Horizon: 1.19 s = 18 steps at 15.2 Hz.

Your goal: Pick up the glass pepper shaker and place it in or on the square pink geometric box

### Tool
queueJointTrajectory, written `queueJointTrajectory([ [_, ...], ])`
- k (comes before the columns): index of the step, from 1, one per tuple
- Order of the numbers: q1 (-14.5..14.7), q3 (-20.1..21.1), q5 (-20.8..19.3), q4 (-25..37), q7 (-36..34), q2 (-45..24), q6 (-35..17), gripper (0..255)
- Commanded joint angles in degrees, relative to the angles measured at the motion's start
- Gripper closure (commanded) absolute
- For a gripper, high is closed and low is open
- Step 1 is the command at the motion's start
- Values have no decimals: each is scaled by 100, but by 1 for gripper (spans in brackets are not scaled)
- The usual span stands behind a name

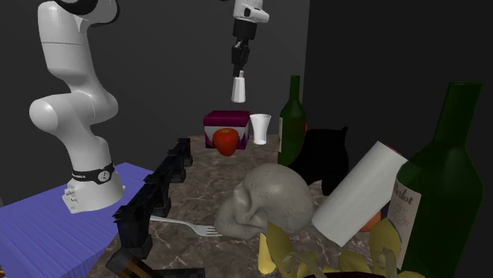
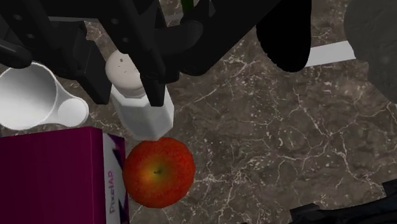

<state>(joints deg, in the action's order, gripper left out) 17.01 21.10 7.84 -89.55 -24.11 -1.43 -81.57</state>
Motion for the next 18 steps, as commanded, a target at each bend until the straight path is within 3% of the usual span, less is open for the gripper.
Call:
queueJointTrajectory([
  [1,128,122,63,-50,-260,67,-24,255],
  [9,685,666,180,198,-1386,-5,-21,255],
  [16,1323,1195,28,865,-2558,-490,24,255],
  [18,1305,1181,60,633,-2506,-423,-144,255],
])
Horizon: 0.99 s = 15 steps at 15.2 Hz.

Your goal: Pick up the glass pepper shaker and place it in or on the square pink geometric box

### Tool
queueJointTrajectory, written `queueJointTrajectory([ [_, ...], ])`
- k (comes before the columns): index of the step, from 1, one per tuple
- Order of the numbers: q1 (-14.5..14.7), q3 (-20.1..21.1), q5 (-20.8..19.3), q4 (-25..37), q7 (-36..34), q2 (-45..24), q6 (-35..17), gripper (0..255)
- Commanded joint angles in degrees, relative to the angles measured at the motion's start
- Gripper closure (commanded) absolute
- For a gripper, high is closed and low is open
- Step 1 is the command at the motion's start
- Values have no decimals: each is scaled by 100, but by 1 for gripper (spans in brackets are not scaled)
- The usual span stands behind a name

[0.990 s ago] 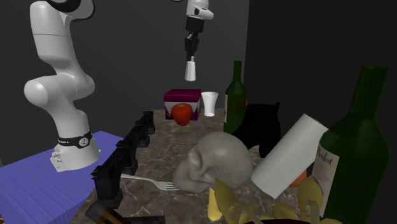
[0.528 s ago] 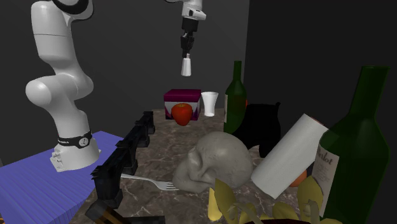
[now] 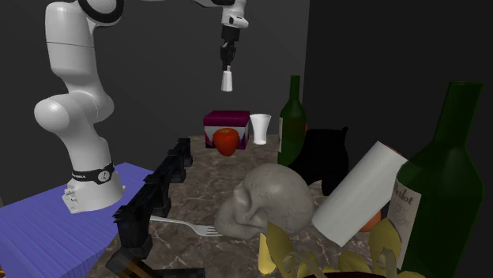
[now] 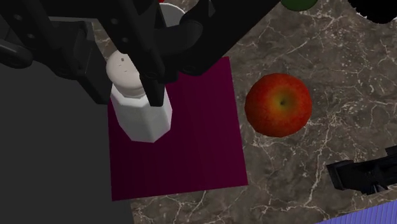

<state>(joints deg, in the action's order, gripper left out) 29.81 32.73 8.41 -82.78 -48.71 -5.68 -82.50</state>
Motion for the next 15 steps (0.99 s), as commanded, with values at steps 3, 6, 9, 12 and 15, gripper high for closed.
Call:
queueJointTrajectory([
  [3,0,6,43,-370,26,87,-297,255],
  [6,-17,-4,75,-674,90,153,-538,255],
  [9,-29,-11,99,-958,148,203,-773,255],
  [12,-35,-15,118,-1223,199,236,-1005,255],
  [15,-38,-17,130,-1473,244,255,-1235,255],
])
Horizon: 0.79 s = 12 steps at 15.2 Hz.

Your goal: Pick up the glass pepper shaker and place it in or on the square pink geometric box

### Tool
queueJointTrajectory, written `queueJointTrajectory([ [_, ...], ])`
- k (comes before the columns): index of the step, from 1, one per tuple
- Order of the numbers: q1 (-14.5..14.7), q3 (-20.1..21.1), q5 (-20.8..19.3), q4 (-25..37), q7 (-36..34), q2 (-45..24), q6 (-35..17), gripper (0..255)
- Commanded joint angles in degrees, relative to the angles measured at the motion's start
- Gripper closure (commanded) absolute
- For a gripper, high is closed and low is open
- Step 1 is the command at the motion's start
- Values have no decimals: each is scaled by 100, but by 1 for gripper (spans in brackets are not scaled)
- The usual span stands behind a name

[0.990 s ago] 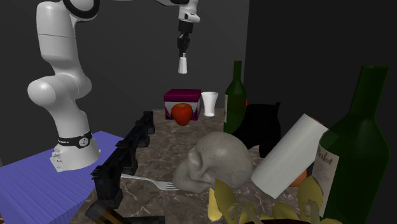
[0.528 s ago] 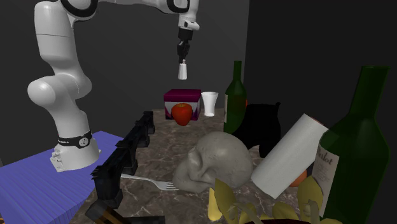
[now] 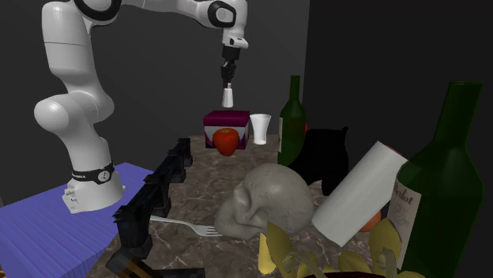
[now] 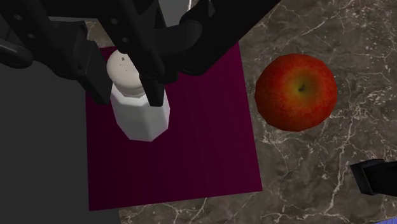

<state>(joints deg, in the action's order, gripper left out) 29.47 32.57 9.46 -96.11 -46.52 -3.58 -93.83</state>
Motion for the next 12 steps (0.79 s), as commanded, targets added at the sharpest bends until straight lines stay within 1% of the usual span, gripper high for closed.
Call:
queueJointTrajectory([
  [1,-5,-2,27,-219,39,48,-178,255],
  [5,-3,-1,32,-520,88,44,-477,255],
  [12,-3,-1,32,-520,88,44,-477,255],
])
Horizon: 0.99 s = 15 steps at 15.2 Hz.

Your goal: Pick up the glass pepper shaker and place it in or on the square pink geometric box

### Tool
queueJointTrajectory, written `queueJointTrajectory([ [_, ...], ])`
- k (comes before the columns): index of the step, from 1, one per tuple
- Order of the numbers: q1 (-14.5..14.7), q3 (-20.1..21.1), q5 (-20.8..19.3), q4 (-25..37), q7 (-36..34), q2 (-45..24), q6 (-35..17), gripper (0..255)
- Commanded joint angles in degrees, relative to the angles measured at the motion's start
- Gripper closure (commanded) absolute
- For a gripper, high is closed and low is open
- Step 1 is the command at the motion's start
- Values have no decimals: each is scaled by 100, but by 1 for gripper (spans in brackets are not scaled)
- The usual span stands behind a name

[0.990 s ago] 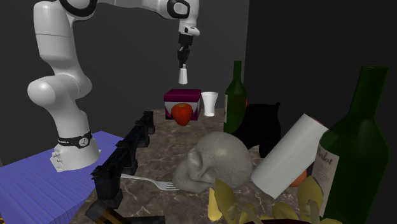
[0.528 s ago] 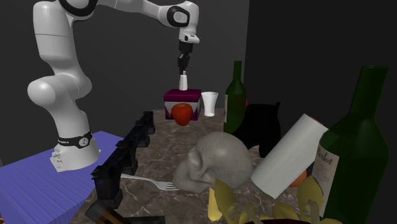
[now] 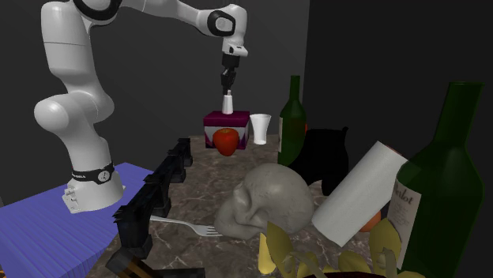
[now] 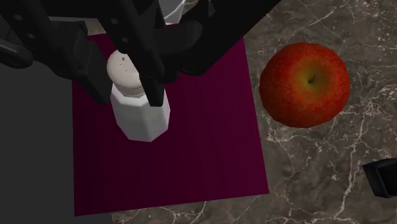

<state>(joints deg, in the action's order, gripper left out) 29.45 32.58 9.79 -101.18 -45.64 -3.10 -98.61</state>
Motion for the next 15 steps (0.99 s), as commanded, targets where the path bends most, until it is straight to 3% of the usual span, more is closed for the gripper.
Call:
queueJointTrajectory([
  [1,-1,-2,-2,-10,0,-7,1,0],
  [6,-1,-1,-1,-13,1,-4,1,0],
  [10,-28,-31,-88,845,-74,-140,743,0],
  [15,-28,-31,-88,845,-74,-140,743,0],
])
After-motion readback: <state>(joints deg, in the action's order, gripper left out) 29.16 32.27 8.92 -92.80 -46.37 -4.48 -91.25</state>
